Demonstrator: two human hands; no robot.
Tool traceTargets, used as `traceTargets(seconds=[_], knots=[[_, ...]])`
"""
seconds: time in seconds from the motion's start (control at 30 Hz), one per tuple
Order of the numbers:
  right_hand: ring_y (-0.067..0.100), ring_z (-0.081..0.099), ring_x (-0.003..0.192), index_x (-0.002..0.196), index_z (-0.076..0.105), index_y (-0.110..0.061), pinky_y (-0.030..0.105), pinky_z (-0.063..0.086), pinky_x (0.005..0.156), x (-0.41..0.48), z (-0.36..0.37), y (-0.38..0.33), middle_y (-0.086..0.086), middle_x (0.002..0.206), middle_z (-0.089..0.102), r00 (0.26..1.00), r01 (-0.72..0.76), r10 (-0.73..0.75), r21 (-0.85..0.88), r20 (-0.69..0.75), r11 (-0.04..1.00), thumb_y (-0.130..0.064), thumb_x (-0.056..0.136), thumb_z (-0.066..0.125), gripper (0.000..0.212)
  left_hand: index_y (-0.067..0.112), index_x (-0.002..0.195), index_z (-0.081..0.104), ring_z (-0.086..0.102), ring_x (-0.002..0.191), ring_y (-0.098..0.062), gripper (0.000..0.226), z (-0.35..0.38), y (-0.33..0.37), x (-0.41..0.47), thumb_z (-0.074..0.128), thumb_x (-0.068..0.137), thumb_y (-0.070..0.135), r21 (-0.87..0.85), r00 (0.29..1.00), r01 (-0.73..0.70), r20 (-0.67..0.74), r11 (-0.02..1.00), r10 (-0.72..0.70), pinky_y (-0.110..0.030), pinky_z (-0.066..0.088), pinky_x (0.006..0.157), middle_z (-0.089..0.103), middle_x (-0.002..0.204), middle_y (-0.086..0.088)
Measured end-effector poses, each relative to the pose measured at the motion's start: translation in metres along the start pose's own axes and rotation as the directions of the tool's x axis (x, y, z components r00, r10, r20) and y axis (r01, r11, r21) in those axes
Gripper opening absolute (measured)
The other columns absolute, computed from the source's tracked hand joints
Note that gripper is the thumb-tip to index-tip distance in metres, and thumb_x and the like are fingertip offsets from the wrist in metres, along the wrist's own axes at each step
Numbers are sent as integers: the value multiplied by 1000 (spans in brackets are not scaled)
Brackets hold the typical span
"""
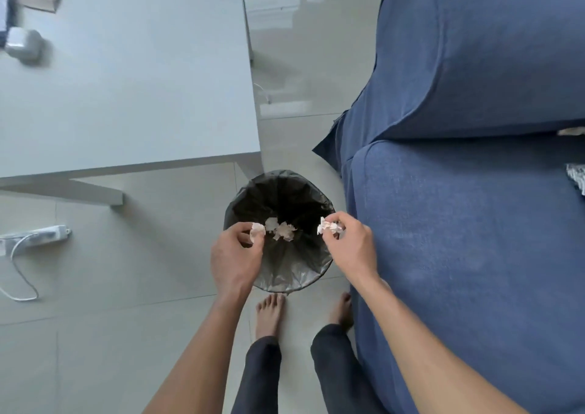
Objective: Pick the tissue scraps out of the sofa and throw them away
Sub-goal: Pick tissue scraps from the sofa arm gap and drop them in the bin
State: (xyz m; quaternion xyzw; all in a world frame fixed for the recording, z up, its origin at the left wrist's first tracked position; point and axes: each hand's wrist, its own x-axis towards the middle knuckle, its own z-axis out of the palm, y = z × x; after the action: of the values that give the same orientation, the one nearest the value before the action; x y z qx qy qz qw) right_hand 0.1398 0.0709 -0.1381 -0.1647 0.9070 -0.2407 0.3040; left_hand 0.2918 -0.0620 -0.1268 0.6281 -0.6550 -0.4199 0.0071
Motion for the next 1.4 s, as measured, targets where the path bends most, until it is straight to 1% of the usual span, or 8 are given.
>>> traceTargets(seconds=[0.1, 0.23, 0.37, 0.53, 0.73, 0.9, 1.07, 1.4], knots=[[20, 65, 80, 104, 69, -31, 36, 54, 66, -6, 16, 1, -3, 87, 71, 998, -42, 46, -76, 53, 996, -32, 91, 67, 13, 27, 103, 77, 65, 73, -10, 18, -1, -11, 2, 69, 92, 39, 14, 999, 0, 39, 1000, -1, -26, 44, 67, 68, 79, 9], [18, 67, 82, 111, 68, -27, 36, 56, 75, -8, 31, 3, -7, 72, 68, 988, -94, 103, -87, 111, 992, -29, 92, 69, 19, 27, 106, 77, 66, 75, -12, 20, -2, -20, 5, 69, 91, 37, 47, 996, -3, 87, 999, -1, -27, 46, 69, 70, 84, 8], [20, 72, 83, 114, 65, -29, 38, 57, 85, -10, 40, 6, -6, 74, 73, 972, -156, 171, -100, 163, 983, -30, 91, 69, 23, 24, 106, 76, 70, 85, -17, 20, -3, -27, 14, 70, 91, 36, 94, 989, -7, 147, 996, -7, -31, 54, 77, 74, 89, 4], [20, 68, 91, 108, 68, -30, 35, 54, 80, -13, 46, 8, -7, 76, 73, 965, -195, 209, -100, 158, 976, -32, 93, 64, 15, 23, 104, 75, 71, 87, -16, 20, -5, -28, 19, 70, 91, 36, 114, 984, -7, 178, 993, -13, -32, 56, 78, 75, 88, 5], [26, 73, 83, 103, 70, -26, 40, 58, 85, -16, 47, 13, -6, 69, 69, 966, -221, 221, -17, 137, 975, -25, 94, 62, 12, 24, 104, 73, 70, 85, -14, 19, 6, -24, 16, 73, 88, 34, 91, 979, 0, 203, 996, -19, -29, 53, 74, 71, 83, 8], [25, 72, 86, 107, 69, -22, 39, 56, 87, -17, 42, 23, -1, 74, 73, 973, -205, 205, -7, 107, 979, -22, 95, 61, 15, 20, 111, 72, 76, 85, -21, 26, 24, -18, 13, 77, 86, 25, 9, 947, 79, 313, 997, -78, -43, 60, 88, 77, 85, 4], [24, 72, 86, 117, 66, -19, 38, 55, 87, -21, 35, 33, -6, 73, 67, 978, -200, 198, 26, 69, 979, -18, 95, 62, 22, 17, 118, 71, 76, 88, -24, 32, 37, -24, 11, 75, 86, 18, 53, 911, 102, 396, 993, -115, -43, 59, 93, 76, 86, 4], [15, 60, 74, 115, 67, -21, 29, 43, 72, -12, 2, 25, -11, 67, 62, 997, -79, 81, 82, -16, 993, -16, 95, 58, 23, 20, 108, 74, 74, 89, -23, 18, 31, 5, 6, 67, 92, 21, 254, 940, -96, 341, 962, 4, -41, 59, 89, 72, 83, 8]])
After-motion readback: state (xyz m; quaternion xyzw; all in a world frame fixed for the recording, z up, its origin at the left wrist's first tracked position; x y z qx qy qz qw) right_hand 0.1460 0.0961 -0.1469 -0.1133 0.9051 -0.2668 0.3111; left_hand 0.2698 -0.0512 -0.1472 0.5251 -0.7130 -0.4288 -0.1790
